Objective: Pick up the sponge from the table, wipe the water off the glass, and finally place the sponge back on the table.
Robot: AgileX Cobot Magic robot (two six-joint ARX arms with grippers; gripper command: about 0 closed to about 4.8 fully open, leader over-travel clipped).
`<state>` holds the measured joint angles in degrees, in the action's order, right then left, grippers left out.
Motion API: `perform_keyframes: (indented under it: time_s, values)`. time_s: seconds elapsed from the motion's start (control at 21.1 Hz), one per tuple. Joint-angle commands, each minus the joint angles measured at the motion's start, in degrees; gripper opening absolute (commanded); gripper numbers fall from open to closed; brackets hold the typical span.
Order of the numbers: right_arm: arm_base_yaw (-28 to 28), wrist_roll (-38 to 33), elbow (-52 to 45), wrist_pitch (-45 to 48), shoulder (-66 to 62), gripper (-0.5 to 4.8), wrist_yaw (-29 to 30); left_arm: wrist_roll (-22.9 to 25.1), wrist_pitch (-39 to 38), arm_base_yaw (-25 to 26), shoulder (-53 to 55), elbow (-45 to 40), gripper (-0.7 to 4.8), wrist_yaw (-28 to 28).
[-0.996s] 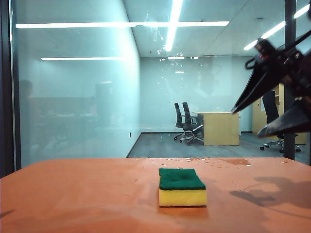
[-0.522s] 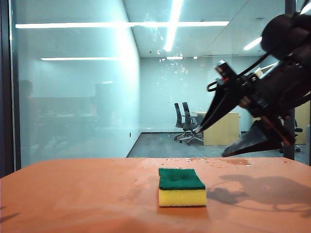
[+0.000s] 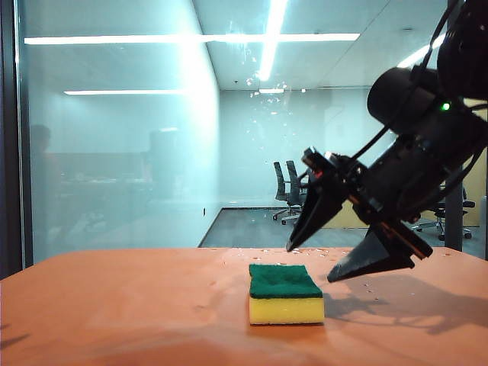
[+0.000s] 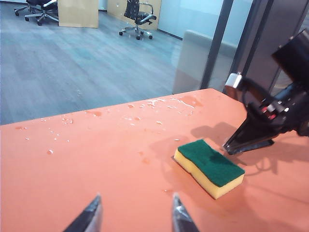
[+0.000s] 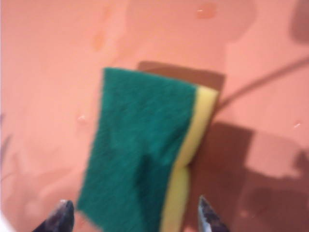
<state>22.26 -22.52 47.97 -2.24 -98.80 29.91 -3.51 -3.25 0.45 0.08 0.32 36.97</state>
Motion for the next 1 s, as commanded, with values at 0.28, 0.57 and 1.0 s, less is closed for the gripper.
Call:
perform_keyframes:
  time_s: [0.28, 0.57, 1.0]
  values:
    - [0.5, -0.7, 0.9, 5.1, -4.0, 3.22, -0.7, 0.0, 0.6, 0.0, 0.1, 0.3, 1.83, 0.3]
    - [1.6, -0.7, 2.9, 5.3, -7.6, 3.05, -0.4, 0.0, 0.6, 0.0, 0.1, 0.3, 1.83, 0.3]
    - [2.2, -1.0, 4.4, 5.3, -9.3, 0.52, -0.4, 0.0, 0.6, 0.0, 0.1, 0.3, 1.83, 0.2]
